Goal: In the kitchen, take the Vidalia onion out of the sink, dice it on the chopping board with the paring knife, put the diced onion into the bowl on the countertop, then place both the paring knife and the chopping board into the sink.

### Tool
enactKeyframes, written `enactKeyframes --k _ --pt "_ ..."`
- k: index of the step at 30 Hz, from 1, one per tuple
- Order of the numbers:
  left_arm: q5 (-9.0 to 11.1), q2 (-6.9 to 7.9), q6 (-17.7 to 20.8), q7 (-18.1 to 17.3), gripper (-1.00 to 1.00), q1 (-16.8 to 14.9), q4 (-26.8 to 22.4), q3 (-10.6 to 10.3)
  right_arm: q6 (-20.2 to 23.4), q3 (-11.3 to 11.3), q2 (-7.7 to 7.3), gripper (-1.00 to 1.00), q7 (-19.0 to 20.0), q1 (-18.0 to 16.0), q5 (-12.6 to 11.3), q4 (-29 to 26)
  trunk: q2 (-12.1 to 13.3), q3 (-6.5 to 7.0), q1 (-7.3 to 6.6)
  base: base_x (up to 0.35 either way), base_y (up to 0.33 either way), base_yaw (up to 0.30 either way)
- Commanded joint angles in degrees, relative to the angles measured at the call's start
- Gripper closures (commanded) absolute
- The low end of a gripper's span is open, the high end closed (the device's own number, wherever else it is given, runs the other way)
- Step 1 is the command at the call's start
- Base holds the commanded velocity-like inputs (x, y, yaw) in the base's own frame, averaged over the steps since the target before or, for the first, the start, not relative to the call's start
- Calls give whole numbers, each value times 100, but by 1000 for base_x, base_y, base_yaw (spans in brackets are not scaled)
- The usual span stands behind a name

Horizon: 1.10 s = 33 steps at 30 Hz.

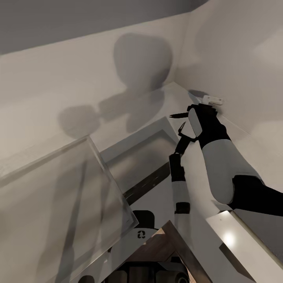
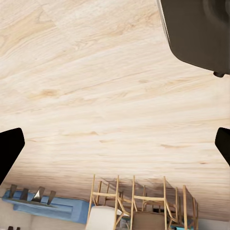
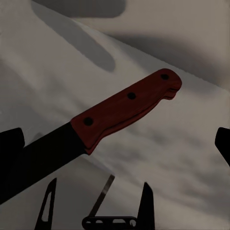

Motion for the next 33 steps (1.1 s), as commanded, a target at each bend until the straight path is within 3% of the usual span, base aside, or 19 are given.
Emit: enactKeyframes --k 1,33 --pt "42 -3 -43 5 -100 -8 24 -24 19 -7 4 -100 -28 -3 -38 -6 -9 -7 3 0 0 0" --pt "42 -11 -43 5 -100 -8 24 -24 32 10 21 -100 -20 -3 -41 3 -9 -7 3 0 0 0"
